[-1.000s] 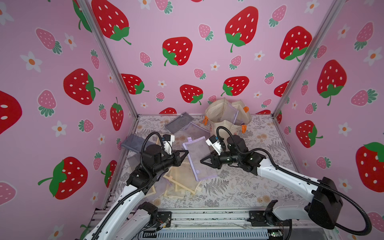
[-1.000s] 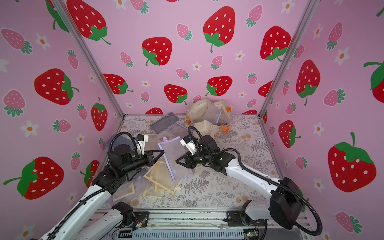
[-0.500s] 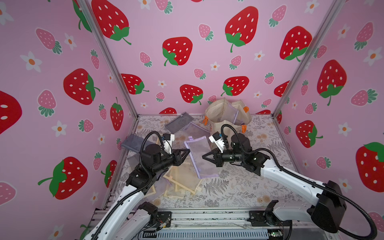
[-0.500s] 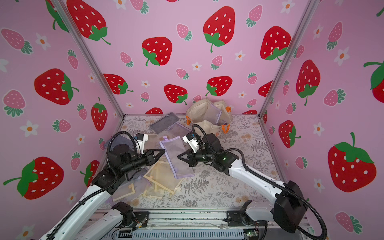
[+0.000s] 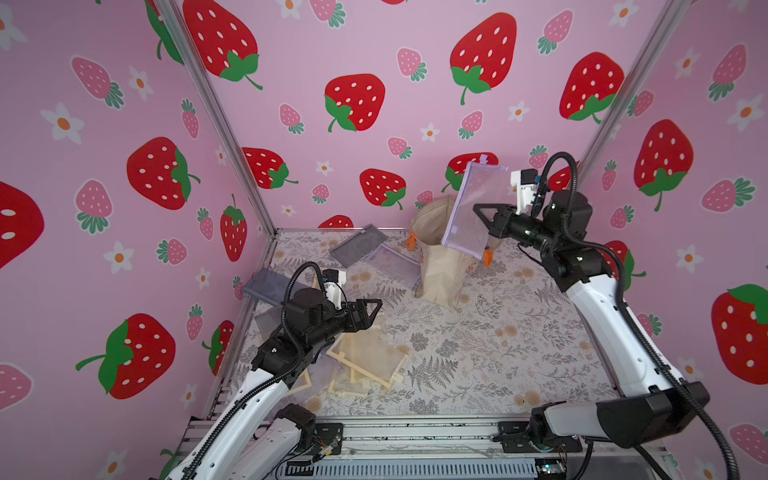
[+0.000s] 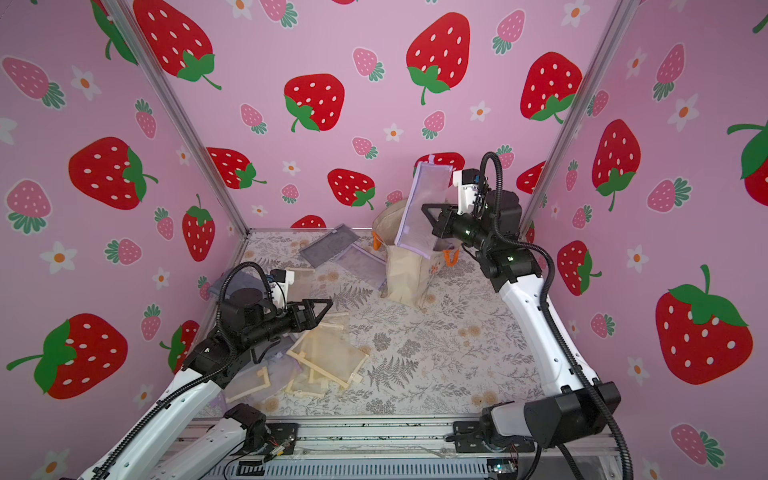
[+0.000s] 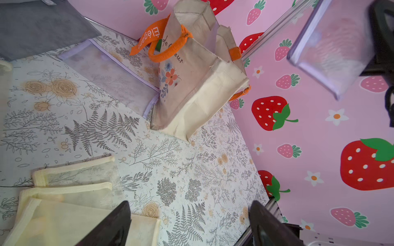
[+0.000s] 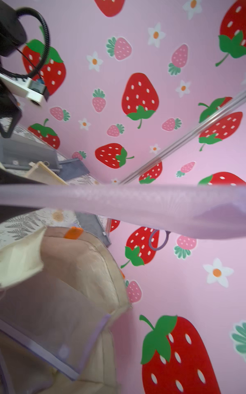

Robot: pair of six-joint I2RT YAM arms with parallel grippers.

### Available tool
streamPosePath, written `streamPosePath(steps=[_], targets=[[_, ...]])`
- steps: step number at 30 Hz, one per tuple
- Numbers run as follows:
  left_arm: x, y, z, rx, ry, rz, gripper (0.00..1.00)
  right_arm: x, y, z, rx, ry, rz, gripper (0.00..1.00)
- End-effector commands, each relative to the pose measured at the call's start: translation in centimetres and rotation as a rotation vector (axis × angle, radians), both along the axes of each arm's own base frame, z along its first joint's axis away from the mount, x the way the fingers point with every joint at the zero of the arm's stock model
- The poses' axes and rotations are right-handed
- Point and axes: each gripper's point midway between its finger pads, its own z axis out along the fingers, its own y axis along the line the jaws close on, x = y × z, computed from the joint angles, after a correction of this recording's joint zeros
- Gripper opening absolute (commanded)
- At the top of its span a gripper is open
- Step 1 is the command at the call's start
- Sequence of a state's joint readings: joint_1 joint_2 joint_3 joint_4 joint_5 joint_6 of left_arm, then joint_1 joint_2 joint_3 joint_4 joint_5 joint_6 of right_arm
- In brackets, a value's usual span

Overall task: Put the pencil pouch into the canvas bag
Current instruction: Place the pencil pouch in the canvas bag.

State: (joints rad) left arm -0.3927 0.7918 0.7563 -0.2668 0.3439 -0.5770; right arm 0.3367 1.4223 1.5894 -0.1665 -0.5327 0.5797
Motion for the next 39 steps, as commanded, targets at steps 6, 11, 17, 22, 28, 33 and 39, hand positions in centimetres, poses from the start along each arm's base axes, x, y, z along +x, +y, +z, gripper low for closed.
streamPosePath(steps=[6,11,17,22,28,33,39], targets=[[-0.8,1.2,0.9,0.068,-0.059,0.014,0.88,10.1,0.5,-3.5,-0.072,0.068,-0.138,0.00],[-0.7,1.2,0.7,0.081,-0.064,0.012,0.87,13.7,1.4,-8.5,-0.125,0.143,-0.144,0.00],[-0.3,0.8,0.6,0.073,-0.063,0.005,0.87,14.8,3.0,-14.3,-0.151,0.244,-0.069,0.00],[0.1,0.8,0.5,0.076,-0.062,0.010,0.86,14.3,2.9,-17.9,-0.189,0.301,-0.072,0.00],[0.5,0.6,0.6,0.068,-0.061,0.012,0.86,14.2,2.1,-21.2,-0.241,0.378,-0.095,0.00],[0.4,0.8,0.6,0.071,-0.064,0.018,0.86,14.3,1.2,-22.8,-0.272,0.429,-0.122,0.00],[0.4,0.9,0.8,0.079,-0.070,0.020,0.86,13.8,-0.5,-22.7,-0.317,0.443,-0.184,0.20]])
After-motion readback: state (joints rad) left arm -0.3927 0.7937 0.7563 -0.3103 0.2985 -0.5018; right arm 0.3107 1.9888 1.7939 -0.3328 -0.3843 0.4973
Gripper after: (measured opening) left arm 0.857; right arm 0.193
